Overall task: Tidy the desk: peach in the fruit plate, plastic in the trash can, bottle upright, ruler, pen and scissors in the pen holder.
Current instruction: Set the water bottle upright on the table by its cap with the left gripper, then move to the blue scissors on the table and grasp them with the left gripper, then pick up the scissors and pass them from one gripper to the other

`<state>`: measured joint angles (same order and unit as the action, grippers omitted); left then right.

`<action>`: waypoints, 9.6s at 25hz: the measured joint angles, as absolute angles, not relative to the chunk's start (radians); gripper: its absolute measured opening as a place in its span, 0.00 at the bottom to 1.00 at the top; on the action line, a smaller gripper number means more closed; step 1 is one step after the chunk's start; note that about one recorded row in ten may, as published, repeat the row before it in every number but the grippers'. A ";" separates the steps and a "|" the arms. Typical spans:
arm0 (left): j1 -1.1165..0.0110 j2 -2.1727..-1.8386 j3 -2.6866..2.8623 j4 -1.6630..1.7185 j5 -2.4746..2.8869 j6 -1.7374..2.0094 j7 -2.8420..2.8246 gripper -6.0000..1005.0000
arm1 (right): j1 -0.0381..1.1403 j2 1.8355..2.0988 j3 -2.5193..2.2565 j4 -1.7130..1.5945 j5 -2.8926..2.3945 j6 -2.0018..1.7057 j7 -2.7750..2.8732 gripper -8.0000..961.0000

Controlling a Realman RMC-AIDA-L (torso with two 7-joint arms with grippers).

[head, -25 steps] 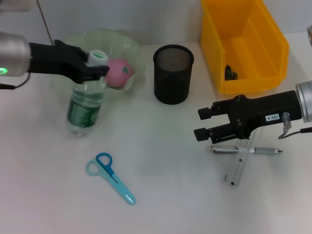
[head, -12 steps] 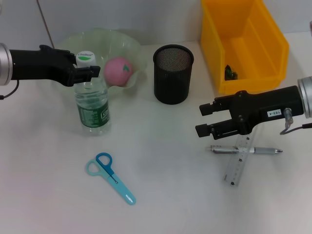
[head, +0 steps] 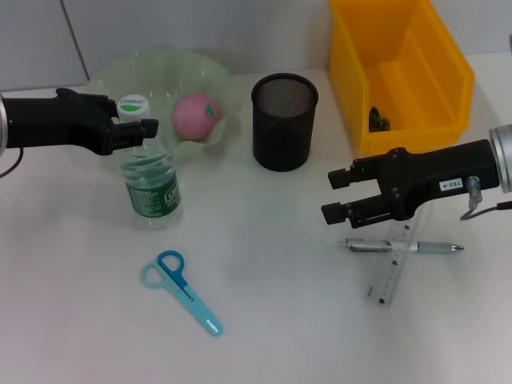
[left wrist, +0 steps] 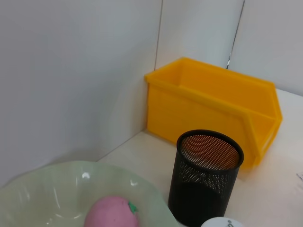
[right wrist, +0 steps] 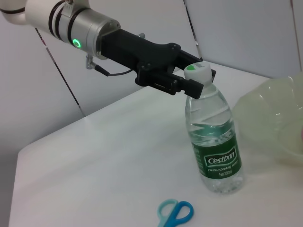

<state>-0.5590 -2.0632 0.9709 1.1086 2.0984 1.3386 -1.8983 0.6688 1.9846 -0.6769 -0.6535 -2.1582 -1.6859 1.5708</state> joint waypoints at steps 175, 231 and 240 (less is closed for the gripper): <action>-0.876 -2.080 1.927 1.071 2.567 1.442 -1.349 0.55 | 0.623 2.023 -0.795 -0.638 -2.170 -1.575 1.640 0.78; -0.545 -1.990 0.657 0.856 1.732 1.985 -2.040 0.24 | 0.628 2.040 -0.782 -0.719 -2.128 -1.719 1.629 0.78; -0.520 -1.992 0.685 0.751 1.738 1.989 -2.147 0.24 | 0.590 2.041 -0.782 -0.747 -2.091 -1.760 1.549 0.78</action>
<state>-0.5201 -1.9923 0.6848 0.7506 1.7383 1.9890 -2.1475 0.5900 2.0414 -0.7824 -0.7465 -2.0909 -1.7602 1.5494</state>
